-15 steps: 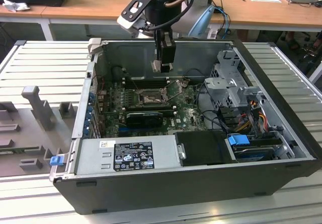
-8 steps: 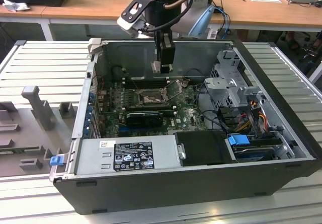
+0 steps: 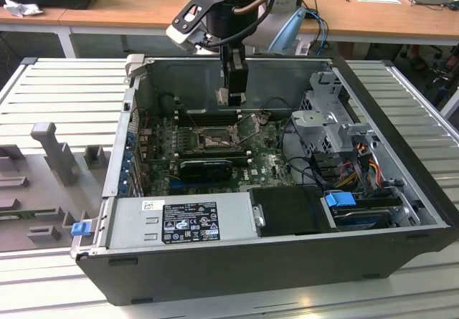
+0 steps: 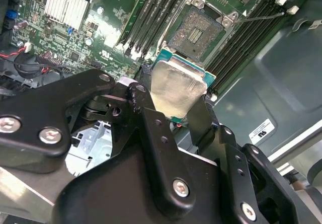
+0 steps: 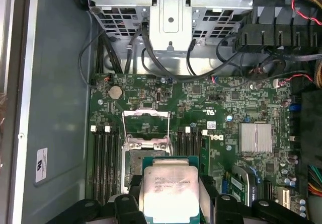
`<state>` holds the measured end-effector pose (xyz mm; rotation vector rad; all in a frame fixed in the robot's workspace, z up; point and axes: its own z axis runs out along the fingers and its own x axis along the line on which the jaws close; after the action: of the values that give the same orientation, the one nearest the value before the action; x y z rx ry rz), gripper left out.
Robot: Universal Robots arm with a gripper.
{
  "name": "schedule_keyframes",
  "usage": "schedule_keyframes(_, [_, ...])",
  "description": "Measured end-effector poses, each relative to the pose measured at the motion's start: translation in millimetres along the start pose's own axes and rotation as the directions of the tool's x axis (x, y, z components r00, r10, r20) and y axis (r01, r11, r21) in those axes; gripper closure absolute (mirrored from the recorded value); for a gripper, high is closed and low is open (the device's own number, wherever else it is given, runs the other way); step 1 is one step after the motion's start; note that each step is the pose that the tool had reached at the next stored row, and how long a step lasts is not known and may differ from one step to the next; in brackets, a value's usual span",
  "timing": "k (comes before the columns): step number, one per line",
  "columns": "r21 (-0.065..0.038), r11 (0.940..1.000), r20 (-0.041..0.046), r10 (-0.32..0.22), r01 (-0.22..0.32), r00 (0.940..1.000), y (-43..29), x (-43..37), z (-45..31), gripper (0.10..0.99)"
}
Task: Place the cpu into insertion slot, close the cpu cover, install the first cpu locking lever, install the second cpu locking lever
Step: 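Place the cpu into insertion slot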
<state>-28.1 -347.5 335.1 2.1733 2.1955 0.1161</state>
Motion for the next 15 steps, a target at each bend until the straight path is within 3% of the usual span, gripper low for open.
schedule_keyframes(10, [-0.001, 0.9993, 0.0033, 0.038, -0.038, 0.9993, -0.4, -0.1, 4.7, 0.561])
schedule_keyframes(15, [-0.001, 0.9987, 0.0044, 0.051, -0.051, 0.9987, -1.2, -0.2, 11.9, 0.561])
